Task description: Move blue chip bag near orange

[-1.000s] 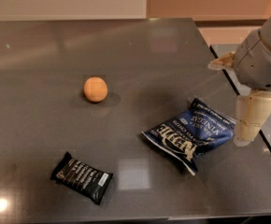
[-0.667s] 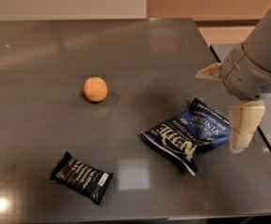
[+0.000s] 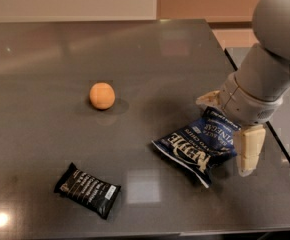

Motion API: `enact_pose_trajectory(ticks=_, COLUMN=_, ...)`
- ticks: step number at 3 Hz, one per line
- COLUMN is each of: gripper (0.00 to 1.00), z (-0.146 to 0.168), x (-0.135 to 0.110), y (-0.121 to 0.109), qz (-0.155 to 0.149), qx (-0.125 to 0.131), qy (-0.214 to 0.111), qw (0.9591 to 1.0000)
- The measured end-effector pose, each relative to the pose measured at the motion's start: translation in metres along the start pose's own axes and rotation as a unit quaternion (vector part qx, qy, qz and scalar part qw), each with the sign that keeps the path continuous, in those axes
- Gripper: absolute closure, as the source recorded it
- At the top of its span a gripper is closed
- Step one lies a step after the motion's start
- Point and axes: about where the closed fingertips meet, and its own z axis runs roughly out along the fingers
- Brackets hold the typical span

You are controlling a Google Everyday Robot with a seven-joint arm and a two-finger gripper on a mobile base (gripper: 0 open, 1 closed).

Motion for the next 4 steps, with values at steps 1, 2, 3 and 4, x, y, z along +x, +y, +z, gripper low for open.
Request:
enact_pose_trajectory(ticks=1, gripper=0.0, z=0.025, x=0.005, y=-0.002, qz=-0.005, qx=-0.017, qy=0.012, qw=0.9998)
enact_pose_trajectory(ticks=2, gripper=0.0, z=0.031, x=0.007, y=-0.003, qz=-0.005, qx=-0.02, qy=0.015, qw=0.9997)
enact_pose_trajectory(ticks=3, gripper=0.19, z=0.023, x=0.002, y=-0.008, qz=0.001, qx=-0.02, qy=0.013, qw=0.9997)
enact_pose_trajectory(ticks=4, gripper=0.42, z=0.013, x=-0.001, y=-0.014, qz=0.006, qx=-0.018, qy=0.011, qw=0.9998)
